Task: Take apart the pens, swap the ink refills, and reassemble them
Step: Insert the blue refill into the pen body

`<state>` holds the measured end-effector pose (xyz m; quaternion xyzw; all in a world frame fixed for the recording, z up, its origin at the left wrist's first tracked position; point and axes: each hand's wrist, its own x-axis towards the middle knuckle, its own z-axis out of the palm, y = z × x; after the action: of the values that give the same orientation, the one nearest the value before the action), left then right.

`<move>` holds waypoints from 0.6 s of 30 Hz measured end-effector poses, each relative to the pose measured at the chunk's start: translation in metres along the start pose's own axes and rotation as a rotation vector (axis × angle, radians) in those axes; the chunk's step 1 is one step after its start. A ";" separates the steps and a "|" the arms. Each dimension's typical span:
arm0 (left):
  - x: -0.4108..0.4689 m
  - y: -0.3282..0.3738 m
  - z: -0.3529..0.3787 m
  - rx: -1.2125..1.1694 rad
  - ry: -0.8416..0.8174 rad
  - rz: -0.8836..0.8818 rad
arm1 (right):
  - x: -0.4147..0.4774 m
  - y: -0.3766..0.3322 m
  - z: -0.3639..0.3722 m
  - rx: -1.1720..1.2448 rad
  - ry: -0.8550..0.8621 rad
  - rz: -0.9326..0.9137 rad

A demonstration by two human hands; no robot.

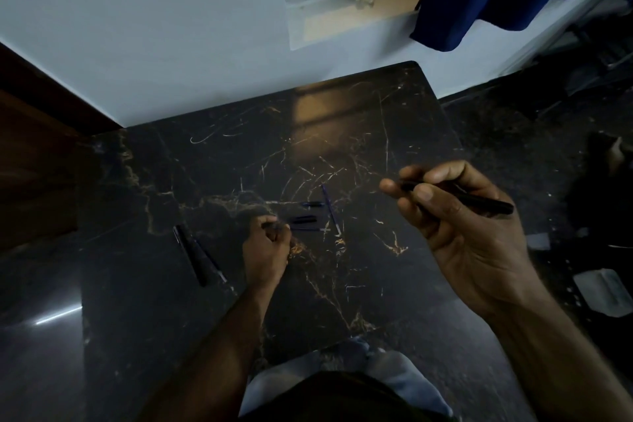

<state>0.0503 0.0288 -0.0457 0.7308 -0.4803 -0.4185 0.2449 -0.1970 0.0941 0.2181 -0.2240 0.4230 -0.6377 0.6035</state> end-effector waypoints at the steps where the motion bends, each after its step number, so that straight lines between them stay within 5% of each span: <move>1: -0.003 0.004 0.000 0.041 -0.024 0.083 | 0.001 0.000 -0.001 -0.006 0.016 -0.001; 8: 0.024 0.068 0.021 0.495 -0.491 0.757 | 0.002 -0.004 0.001 -0.017 0.003 0.002; 18: 0.074 0.132 0.046 1.098 -0.836 1.169 | -0.008 -0.013 -0.009 0.020 0.066 -0.060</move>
<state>-0.0406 -0.0916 0.0028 0.1726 -0.9570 -0.1706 -0.1591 -0.2102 0.1029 0.2259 -0.2093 0.4292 -0.6669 0.5721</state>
